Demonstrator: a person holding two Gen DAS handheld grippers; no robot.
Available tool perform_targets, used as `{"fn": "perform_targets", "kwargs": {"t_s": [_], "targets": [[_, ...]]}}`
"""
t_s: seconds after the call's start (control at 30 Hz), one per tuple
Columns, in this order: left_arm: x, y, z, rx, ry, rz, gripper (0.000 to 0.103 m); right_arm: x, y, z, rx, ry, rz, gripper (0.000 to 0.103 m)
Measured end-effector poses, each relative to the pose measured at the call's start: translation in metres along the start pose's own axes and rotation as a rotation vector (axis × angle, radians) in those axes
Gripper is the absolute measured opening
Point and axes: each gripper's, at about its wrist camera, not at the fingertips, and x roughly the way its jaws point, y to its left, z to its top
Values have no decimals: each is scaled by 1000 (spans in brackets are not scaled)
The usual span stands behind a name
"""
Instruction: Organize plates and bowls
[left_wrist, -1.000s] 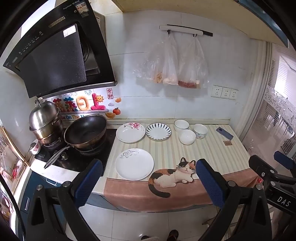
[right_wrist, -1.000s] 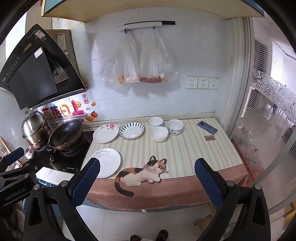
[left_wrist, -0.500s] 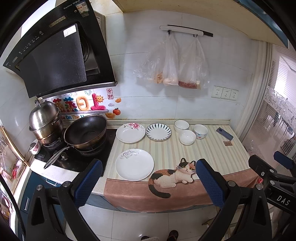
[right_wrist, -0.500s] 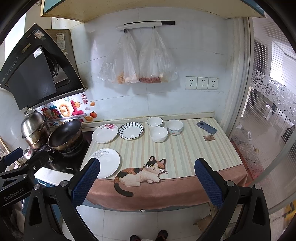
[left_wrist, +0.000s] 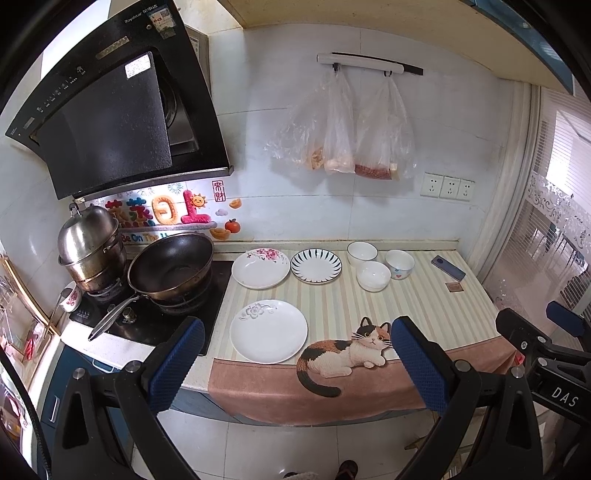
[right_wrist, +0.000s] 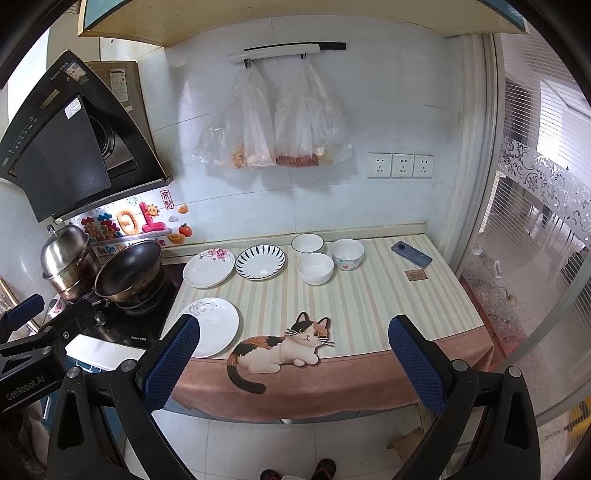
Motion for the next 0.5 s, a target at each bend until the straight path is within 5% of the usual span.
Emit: {"fn": "perform_targets", "kwargs": {"t_s": [0.5], "targets": [[-3, 6, -2, -4, -5, -1, 103, 1, 8, 5, -11, -4, 3, 103]]}}
